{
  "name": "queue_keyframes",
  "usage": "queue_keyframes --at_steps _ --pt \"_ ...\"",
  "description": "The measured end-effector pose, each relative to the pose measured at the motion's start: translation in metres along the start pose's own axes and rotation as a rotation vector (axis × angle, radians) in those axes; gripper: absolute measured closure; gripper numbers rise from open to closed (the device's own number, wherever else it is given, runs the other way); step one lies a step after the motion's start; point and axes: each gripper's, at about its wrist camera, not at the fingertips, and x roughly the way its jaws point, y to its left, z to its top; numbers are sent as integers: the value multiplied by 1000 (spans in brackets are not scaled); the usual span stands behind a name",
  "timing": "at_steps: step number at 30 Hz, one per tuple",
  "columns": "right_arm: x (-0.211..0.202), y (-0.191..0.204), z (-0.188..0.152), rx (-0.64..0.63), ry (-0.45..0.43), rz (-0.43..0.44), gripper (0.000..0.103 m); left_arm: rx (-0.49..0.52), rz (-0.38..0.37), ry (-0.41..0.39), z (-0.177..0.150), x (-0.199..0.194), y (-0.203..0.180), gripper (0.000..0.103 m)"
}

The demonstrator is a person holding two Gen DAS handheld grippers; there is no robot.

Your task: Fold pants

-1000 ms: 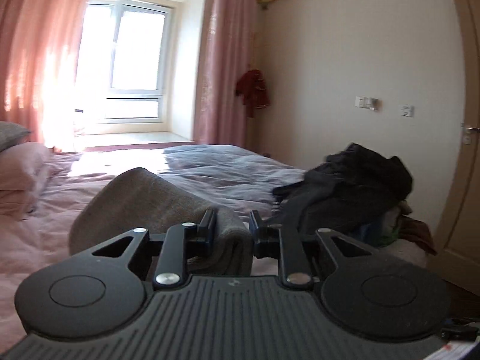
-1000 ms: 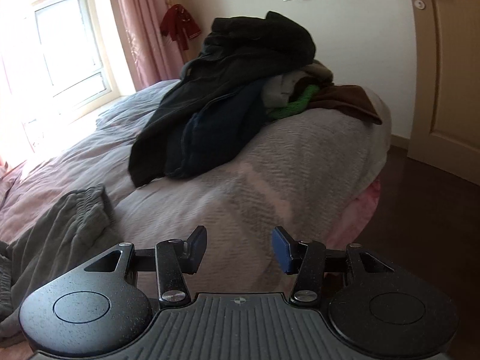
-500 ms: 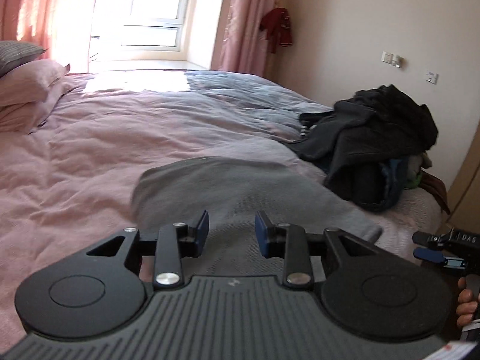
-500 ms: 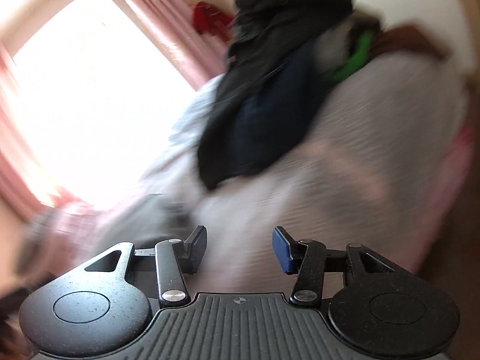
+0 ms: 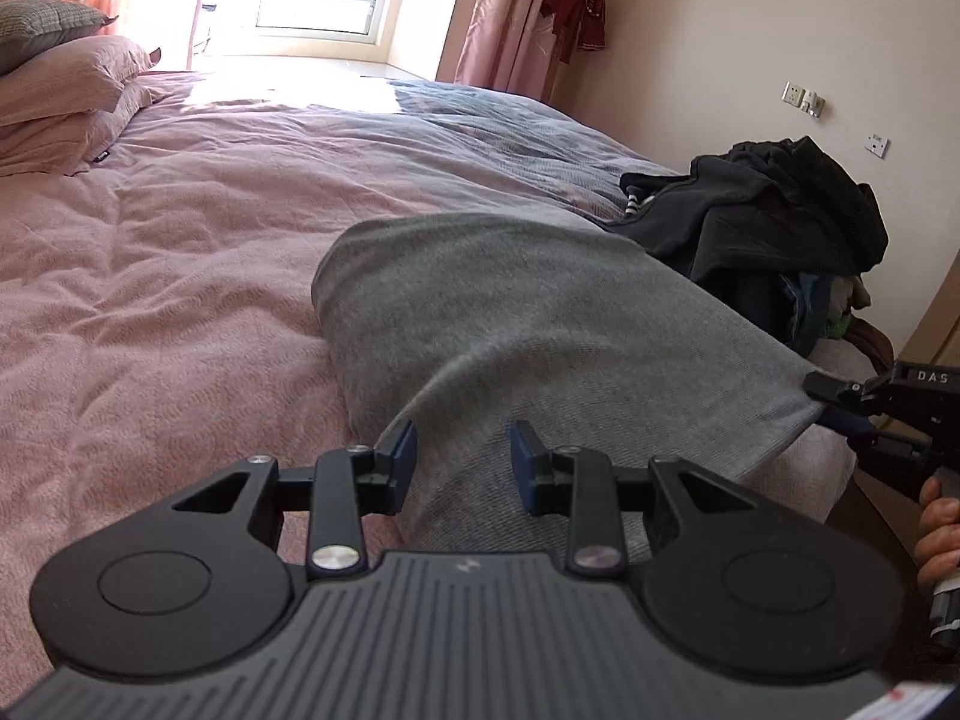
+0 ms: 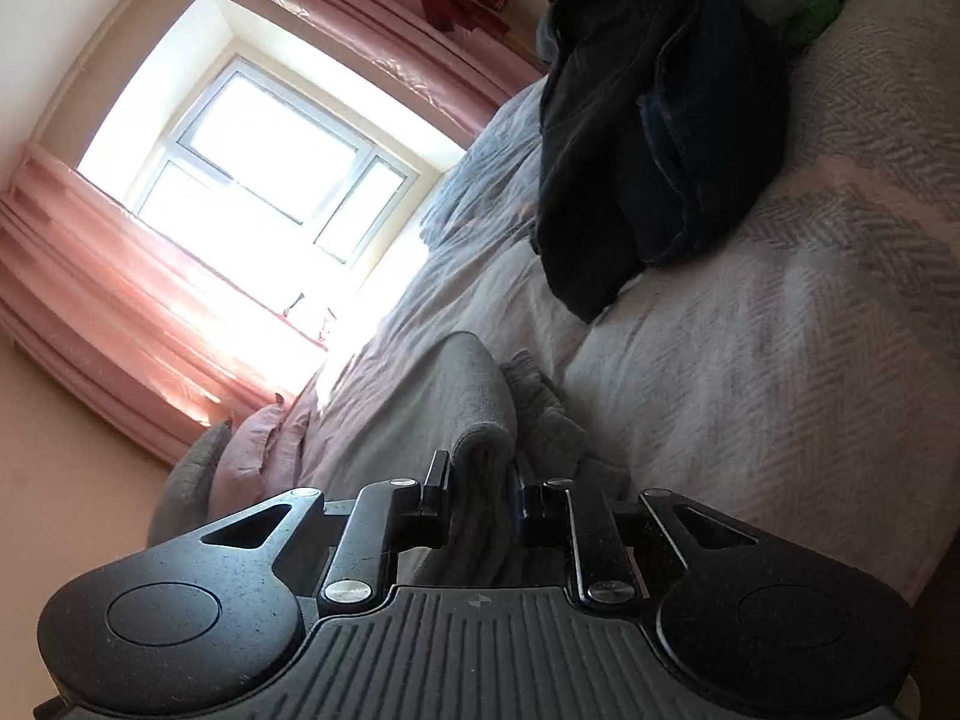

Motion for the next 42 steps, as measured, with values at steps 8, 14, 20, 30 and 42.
queue_keyframes --at_steps 8,14,20,30,42 --pt "28 8 -3 -190 80 -301 58 42 49 -4 8 2 5 73" --pt "25 85 10 -596 -113 -361 53 87 102 -60 71 25 10 75" --pt "128 125 21 -797 9 -228 53 113 70 -59 111 97 -5 74" --pt "181 71 28 -657 152 -257 52 116 160 33 90 151 19 72" --pt "24 95 -34 -788 108 -201 53 172 35 26 16 11 -41 78"
